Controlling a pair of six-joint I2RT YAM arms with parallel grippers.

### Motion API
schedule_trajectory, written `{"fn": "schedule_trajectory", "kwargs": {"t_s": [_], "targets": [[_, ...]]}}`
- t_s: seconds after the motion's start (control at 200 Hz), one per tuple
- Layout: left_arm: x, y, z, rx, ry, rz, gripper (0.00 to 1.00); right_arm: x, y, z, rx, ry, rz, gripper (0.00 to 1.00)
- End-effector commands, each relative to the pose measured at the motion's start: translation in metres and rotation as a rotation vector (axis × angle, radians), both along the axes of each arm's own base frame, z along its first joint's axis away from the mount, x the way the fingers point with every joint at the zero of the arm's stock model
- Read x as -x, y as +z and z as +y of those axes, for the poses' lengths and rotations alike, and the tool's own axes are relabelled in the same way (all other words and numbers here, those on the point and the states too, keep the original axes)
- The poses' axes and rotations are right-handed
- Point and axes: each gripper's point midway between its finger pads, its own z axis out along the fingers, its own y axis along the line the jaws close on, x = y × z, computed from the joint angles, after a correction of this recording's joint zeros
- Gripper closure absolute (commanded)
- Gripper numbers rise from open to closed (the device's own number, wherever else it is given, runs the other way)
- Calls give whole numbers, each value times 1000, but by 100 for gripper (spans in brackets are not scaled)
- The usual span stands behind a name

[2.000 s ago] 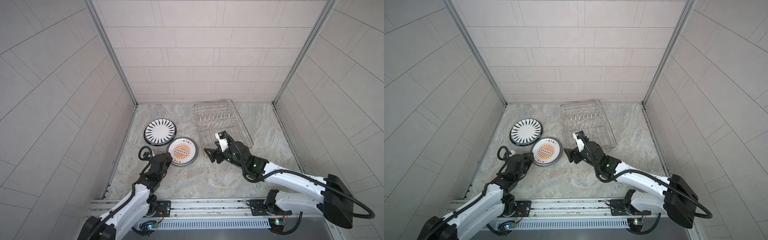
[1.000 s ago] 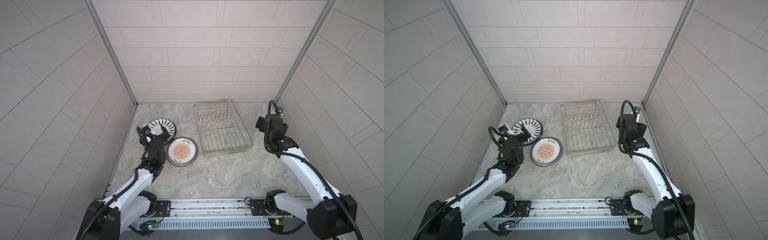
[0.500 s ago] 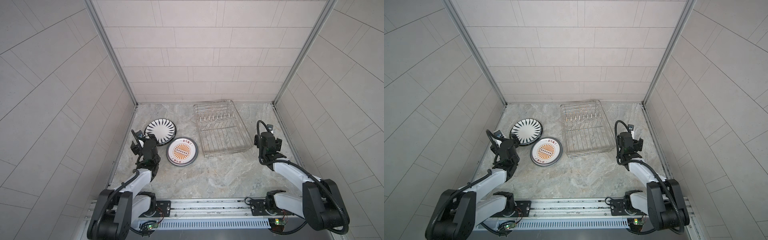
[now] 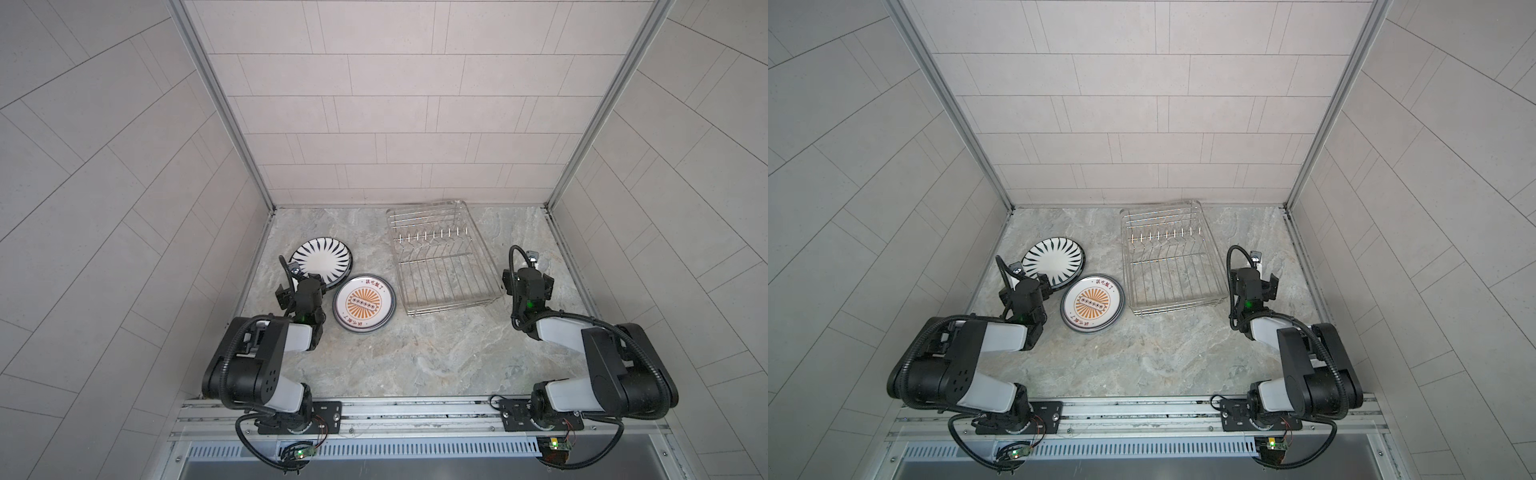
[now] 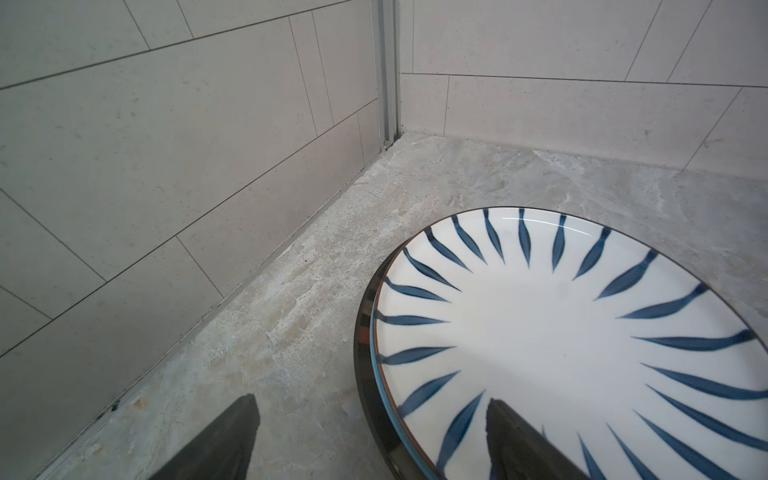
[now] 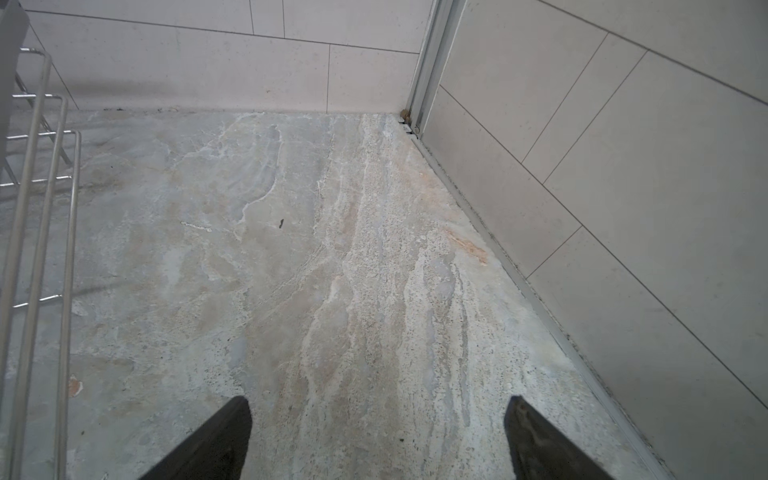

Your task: Unload the plates from the dish rack

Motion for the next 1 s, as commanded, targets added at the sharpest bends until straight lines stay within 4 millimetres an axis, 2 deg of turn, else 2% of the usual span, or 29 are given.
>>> {"fn": "schedule_trajectory", "kwargs": {"t_s": [0.0, 0.075, 0.175, 0.27, 0.33, 0.601, 0.996], "targets": [[-16, 16, -6, -3, -52, -66, 10, -11, 2, 8, 1, 52, -27, 3], [-18, 15, -9, -4, -74, -60, 10, -16, -6, 12, 1, 78, -5, 3], [-20, 14, -10, -3, -77, -50, 10, -18, -8, 14, -1, 94, -1, 1], [-23, 0, -10, 5, -81, -15, 11, -18, -8, 14, -3, 95, 1, 0], [-23, 3, -12, -5, -94, -57, 11, -19, -8, 14, -3, 94, 2, 1], [-35, -3, -16, -5, -114, 28, 9, -18, -8, 14, -2, 94, 2, 0], [-35, -4, -16, -11, -114, 24, 5, -18, -8, 14, -2, 94, 3, 0]]}}
